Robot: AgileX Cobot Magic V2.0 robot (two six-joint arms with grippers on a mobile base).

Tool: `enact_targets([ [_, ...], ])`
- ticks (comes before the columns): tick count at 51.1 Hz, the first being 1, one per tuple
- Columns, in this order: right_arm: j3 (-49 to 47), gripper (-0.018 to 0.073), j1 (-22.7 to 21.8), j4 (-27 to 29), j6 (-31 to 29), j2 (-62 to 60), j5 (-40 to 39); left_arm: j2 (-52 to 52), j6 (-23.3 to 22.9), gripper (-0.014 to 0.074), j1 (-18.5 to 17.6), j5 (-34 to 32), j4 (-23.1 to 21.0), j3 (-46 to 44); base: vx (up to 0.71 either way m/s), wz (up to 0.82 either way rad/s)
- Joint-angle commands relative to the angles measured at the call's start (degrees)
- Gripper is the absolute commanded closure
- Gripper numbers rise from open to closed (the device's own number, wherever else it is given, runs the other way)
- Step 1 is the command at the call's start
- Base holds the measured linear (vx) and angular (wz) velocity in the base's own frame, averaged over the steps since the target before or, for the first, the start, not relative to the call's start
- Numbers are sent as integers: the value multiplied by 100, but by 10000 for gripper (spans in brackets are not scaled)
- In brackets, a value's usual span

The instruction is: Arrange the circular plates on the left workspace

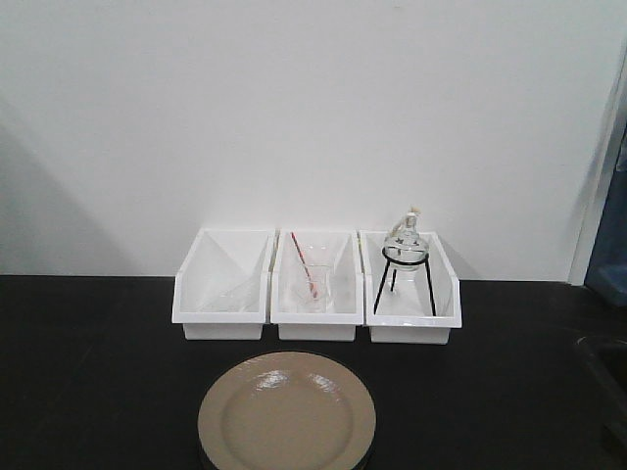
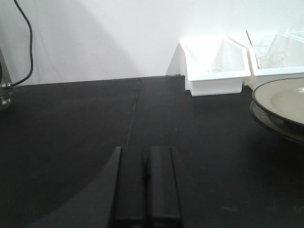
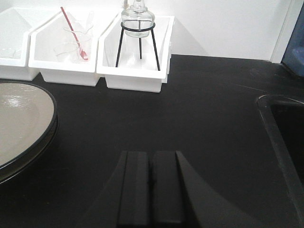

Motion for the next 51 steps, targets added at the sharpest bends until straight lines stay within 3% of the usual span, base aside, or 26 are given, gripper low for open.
enact_targets([
  [1,-179,564,-17,-21,-5,-50,-5,-94,-61,596,-40,-493,-9,111,0,0],
  [29,-179,564,0,-27,-5,-50,-35,-94,-61,596,-40,-493,-9,111,0,0],
  [34,-179,564,0,-370,597,-129,108,-94,-61,596,-40,-493,-9,111,0,0],
  [36,-179,564,0,-969,1142,-197,125,-94,-61,596,-40,-493,-9,111,0,0],
  [40,-179,564,0,-2684,3048,-325,121,-94,-61,596,-40,-493,-9,111,0,0],
  [44,-179,564,-7,-5280,5627,-489,150,-94,-61,596,-40,-493,-9,111,0,0],
  [46,-179,564,-7,-6951,7072,-603,264,-94,-61,596,-40,-493,-9,111,0,0],
  [50,-164,564,-7,-8899,9328,-892,575,-94,-61,596,-40,-493,-9,111,0,0],
  [51,-148,564,-7,-9338,9650,-948,623,-94,-61,596,-40,-493,-9,111,0,0],
])
